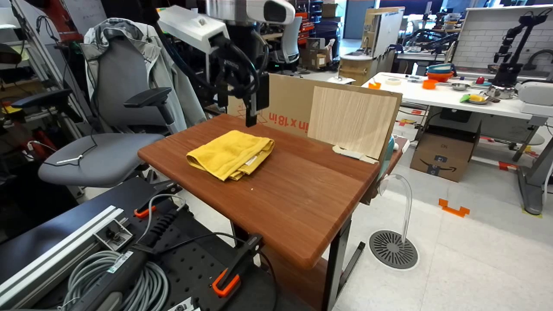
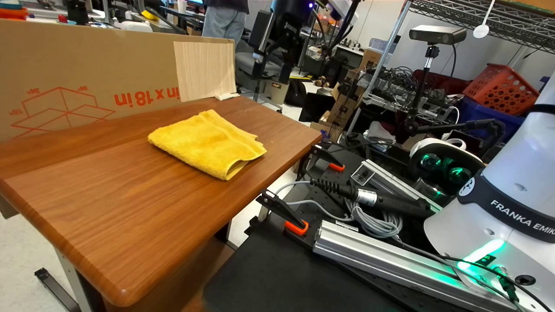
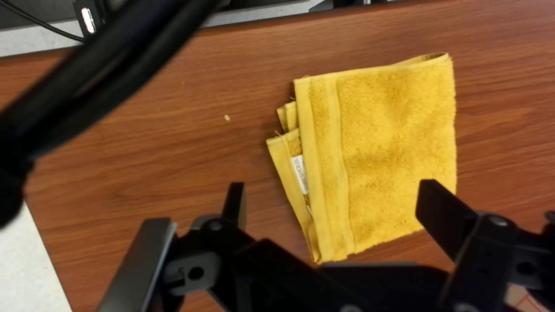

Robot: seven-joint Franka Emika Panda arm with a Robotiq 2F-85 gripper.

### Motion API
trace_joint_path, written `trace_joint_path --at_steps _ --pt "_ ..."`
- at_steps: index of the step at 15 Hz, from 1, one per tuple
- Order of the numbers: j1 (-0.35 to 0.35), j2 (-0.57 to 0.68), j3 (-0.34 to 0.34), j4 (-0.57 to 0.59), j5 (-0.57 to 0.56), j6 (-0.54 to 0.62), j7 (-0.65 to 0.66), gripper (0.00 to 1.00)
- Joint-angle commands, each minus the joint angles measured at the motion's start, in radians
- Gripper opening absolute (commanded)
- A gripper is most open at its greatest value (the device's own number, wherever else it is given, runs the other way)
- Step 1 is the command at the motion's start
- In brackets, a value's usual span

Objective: Use the mustard towel to wipe the table

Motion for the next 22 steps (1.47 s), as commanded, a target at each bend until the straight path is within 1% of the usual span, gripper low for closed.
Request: trace_joint_path --at_steps 1,7,10,12,16,18,19,22 --pt "0.008 0.144 0.025 0.08 0.032 0.016 0.004 1.0" --pt "0.065 0.286 0.131 0.184 0.033 0.047 0.034 1.0" --pt "0.091 0.367 0.159 0.247 0.009 0.066 0.07 1.0" --pt "0.097 0.441 0.152 0.297 -0.006 0.072 0.103 1.0" --pt "0.123 0.571 0.08 0.364 -0.125 0.125 0.225 1.0" --pt "0.108 0.622 0.07 0.393 -0.134 0.129 0.248 1.0" --pt "0.094 0.56 0.099 0.342 -0.11 0.111 0.21 1.0" --pt "0.093 0.589 0.088 0.371 -0.111 0.111 0.222 1.0"
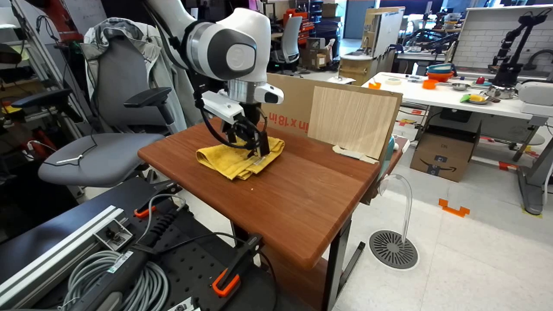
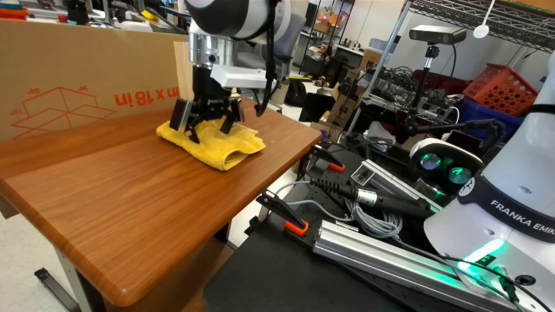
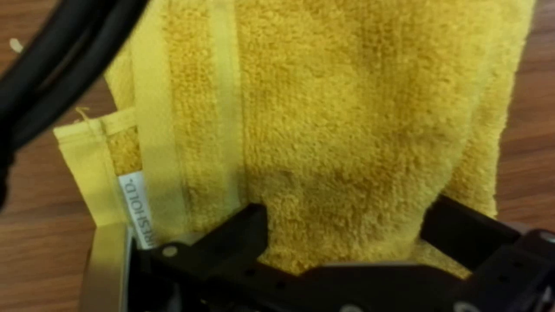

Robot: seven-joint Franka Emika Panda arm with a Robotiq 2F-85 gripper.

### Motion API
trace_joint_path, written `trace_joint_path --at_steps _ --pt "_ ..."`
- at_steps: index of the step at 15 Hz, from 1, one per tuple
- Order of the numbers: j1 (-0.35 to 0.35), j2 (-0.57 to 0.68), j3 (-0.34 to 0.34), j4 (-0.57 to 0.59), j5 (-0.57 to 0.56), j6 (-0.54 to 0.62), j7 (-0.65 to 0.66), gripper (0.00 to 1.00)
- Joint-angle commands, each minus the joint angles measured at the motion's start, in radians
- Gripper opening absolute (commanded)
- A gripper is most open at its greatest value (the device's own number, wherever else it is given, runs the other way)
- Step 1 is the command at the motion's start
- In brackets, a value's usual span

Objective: Use the mustard towel to wipe the table

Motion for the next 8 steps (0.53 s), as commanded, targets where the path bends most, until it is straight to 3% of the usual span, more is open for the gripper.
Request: trace_joint_path --at_steps 1,4,8 --pt "-0.008 0.001 0.007 0.003 -0.008 -0.002 0.007 1.0" --pt "0.013 -0.037 -0.014 -0.013 -0.037 -0.001 0.034 1.0" --pt "0.087 0.034 0.015 0.088 -0.082 -0.06 0.082 1.0"
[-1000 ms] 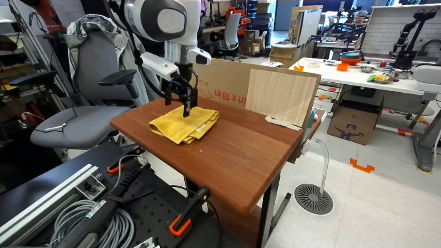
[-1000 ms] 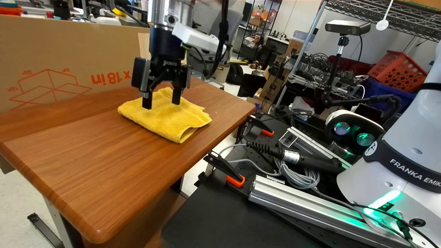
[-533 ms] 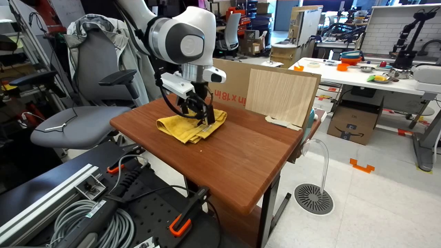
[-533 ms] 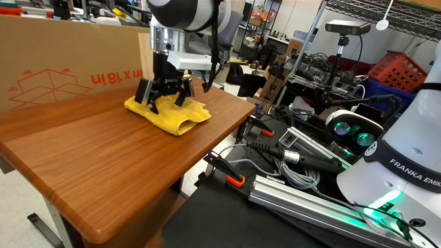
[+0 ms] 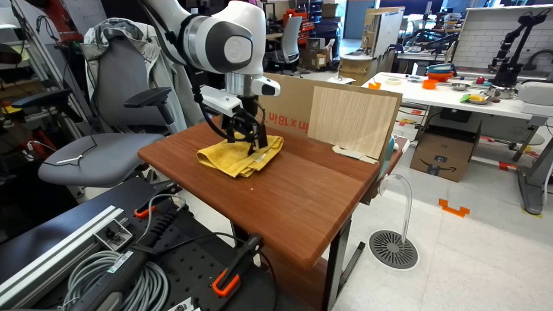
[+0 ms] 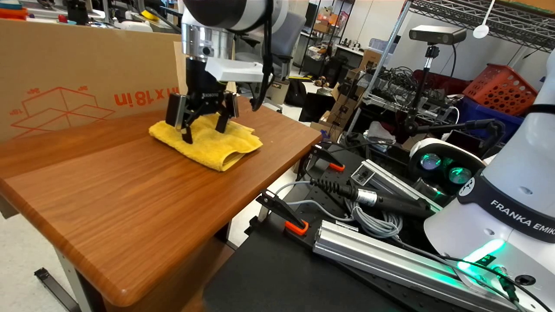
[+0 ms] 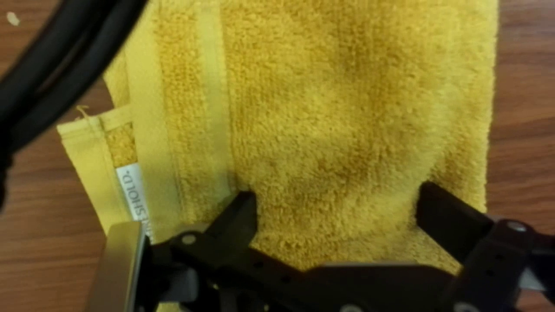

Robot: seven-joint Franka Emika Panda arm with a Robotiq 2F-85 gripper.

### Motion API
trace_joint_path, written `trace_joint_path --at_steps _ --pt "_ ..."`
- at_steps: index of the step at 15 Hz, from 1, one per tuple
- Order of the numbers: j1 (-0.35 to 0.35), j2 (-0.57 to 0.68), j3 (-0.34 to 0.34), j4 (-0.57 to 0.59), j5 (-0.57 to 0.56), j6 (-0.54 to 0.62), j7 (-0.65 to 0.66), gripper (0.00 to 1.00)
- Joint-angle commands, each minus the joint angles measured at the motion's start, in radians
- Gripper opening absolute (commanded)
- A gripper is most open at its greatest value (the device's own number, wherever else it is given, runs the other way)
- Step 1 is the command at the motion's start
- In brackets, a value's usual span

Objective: Use the mustard towel to wipe the table

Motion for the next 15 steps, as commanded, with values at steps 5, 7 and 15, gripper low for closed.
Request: trace_joint_path --at_steps 5,7,15 --pt "0.201 0.171 0.076 0.234 -0.065 -0.153 0.137 1.0" --pt "0.254 0.212 0.085 0.287 -0.081 -0.19 0.151 1.0" --pt "0.281 0.291 -0.023 0.432 -0.18 -0.215 0.232 1.0"
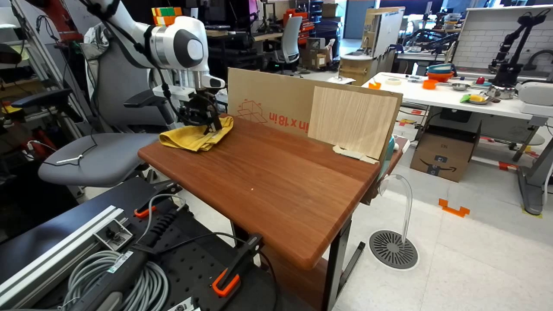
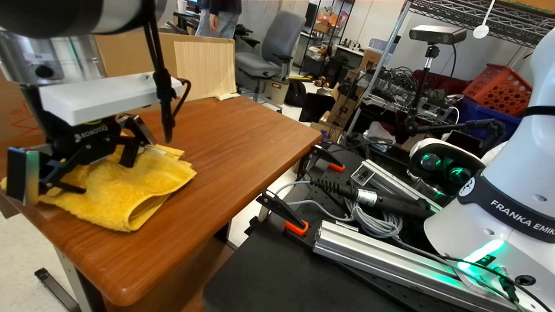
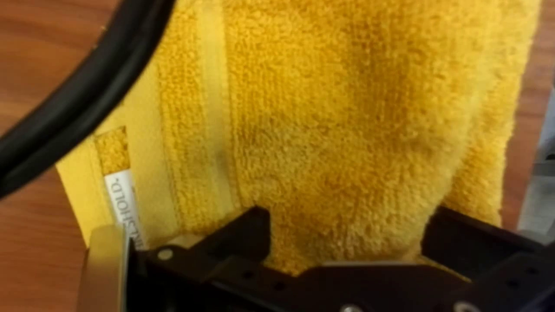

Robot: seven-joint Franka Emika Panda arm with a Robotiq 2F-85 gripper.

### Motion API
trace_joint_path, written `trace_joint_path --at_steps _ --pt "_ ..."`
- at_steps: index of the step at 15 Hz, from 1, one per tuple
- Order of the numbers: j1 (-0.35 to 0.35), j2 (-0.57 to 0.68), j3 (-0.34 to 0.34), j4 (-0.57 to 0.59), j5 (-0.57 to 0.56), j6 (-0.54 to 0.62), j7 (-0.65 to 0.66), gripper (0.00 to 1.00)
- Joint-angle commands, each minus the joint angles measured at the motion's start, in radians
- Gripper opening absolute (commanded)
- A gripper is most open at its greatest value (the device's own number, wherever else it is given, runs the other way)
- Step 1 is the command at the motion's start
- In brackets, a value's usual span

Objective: Use the mustard towel to wipe the table

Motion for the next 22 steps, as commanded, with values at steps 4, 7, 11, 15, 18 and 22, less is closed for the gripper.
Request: trace_joint_path --at_steps 4,7,11,15,18,22 --pt "-0.073 0.027 -0.13 -0.01 -0.086 -0.019 0.032 1.0" --pt "-0.118 -0.047 -0.163 -0.127 -0.113 -0.046 0.025 1.0" --pt "-0.183 -0.133 -0.221 -0.292 -0.16 -0.012 0.046 1.0" --pt "-0.274 -0.155 -0.259 -0.392 -0.155 0.04 0.047 1.0" --pt "-0.345 -0.159 -0.272 -0.425 -0.129 0.06 0.037 1.0" --pt "-0.419 -0.124 -0.28 -0.389 -0.101 0.083 0.046 1.0"
